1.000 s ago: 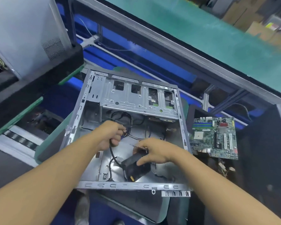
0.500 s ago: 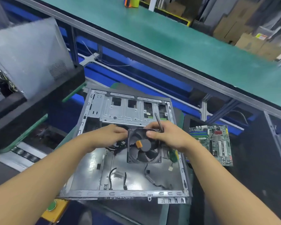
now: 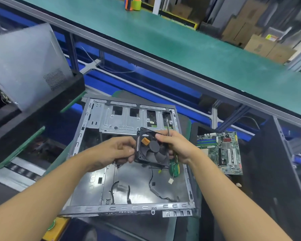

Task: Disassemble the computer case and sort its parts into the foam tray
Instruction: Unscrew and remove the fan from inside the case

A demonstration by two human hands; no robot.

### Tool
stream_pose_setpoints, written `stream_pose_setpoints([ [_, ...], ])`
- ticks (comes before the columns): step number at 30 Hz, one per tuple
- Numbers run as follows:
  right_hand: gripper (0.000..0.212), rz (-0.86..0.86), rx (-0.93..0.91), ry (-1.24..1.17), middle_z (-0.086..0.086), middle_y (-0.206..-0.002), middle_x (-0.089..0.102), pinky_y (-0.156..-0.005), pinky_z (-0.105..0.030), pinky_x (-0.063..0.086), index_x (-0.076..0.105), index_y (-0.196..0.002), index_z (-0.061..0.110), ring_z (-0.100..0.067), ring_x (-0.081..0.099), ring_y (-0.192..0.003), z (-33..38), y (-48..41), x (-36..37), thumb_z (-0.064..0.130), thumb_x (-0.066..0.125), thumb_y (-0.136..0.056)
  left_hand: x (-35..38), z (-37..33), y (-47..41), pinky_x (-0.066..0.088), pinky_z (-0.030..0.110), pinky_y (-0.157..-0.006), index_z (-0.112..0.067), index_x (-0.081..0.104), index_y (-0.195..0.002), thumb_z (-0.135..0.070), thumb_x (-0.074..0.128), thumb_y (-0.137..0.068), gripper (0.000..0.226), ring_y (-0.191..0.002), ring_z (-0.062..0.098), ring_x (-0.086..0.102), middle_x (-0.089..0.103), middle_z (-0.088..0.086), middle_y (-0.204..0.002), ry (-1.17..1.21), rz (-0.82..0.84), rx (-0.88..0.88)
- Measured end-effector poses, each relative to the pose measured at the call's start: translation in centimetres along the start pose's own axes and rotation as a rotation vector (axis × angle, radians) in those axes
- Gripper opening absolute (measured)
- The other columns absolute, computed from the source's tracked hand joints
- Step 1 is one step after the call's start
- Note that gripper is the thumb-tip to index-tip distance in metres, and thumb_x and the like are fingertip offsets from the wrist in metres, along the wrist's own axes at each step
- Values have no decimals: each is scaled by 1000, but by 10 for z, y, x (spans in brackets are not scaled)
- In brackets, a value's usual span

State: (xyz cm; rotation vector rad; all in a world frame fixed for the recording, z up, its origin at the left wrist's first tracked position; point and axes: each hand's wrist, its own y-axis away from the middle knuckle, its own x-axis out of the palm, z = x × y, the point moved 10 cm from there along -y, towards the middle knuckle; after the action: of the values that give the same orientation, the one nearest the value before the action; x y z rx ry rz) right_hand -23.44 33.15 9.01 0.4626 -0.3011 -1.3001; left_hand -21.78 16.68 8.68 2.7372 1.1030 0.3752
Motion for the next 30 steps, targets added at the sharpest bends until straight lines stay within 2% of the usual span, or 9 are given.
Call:
stream_pose_setpoints([
  [6, 7, -7, 41, -144, -12, -77, 59, -31, -14, 23, 64, -92, 14, -7, 35, -32, -13, -1, 2, 21, 64, -94, -18, -13, 0, 51, 27, -80, -31, 72, -89, -5, 66, -93, 28, -82, 14, 65, 73, 2, -88, -319, -243, 135],
  [9, 34, -6, 62, -200, -23, -96, 52, -46, -25, 27, 64, -106, 6, -18, 39, -48, -17, -4, 5, 24, 76, -79, -28, -19, 4, 50, 18, -72, -34, 70, -84, -7, 70, -90, 28, -74, 7, 63, 71, -4, -82, -445, -399, 209],
  [11, 30, -3, 106, -243, -23, -104, 50, -59, -31, 24, 71, -96, 9, -20, 36, -64, -23, -5, 6, 25, 78, -72, -31, -22, 7, 49, 15, -70, -35, 68, -82, -6, 71, -89, 30, -72, 4, 63, 70, -11, -81, -504, -477, 257],
  [15, 16, 48, 162, -321, -15, -81, 64, -66, -28, 30, 77, -82, 11, -18, 38, -69, -33, -8, 4, 19, 81, -69, -32, -26, 11, 49, 10, -75, -29, 69, -85, 3, 70, -87, 32, -82, 0, 68, 72, -20, -87, -498, -551, 333],
  [17, 8, 70, 170, -253, -5, -67, 57, -47, -18, 34, 70, -79, 15, -11, 36, -47, -33, -5, 2, 21, 76, -78, -30, -30, 12, 48, 10, -75, -31, 67, -84, 4, 69, -87, 35, -84, 0, 67, 71, -21, -88, -580, -559, 360],
  [21, 13, 54, 145, -183, -1, -65, 54, -31, -13, 23, 63, -86, 14, -3, 28, -31, -31, 1, -5, 25, 69, -82, -26, -23, 6, 54, 34, -75, -31, 66, -92, -6, 66, -92, 25, -78, 10, 65, 69, -11, -82, -685, -467, 303],
  [25, 16, 18, 72, -170, -11, -76, 53, -30, -14, 22, 58, -104, 8, -3, 32, -29, -26, 3, -10, 20, 61, -95, -1, -1, -9, 44, 35, -65, -37, 60, -102, -16, 54, -98, 22, -69, 21, 51, 62, 0, -75, -458, -110, 138],
  [28, 11, 50, 48, -129, -12, -73, 49, -30, -14, 23, 55, -96, 8, -4, 30, -30, -22, 7, -6, 18, 58, -97, 0, 13, -14, 39, 33, -62, -31, 64, -123, -12, 49, -102, 32, -68, 23, 42, 52, 3, -71, -300, -36, 41],
  [30, 14, 44, 53, -102, -7, -69, 54, -30, -14, 24, 55, -86, 12, -4, 30, -30, -22, 10, -6, 18, 58, -98, 4, 16, -15, 40, 30, -61, -26, 69, -114, -5, 46, -102, 33, -65, 21, 43, 51, 2, -71, -249, -17, 34],
])
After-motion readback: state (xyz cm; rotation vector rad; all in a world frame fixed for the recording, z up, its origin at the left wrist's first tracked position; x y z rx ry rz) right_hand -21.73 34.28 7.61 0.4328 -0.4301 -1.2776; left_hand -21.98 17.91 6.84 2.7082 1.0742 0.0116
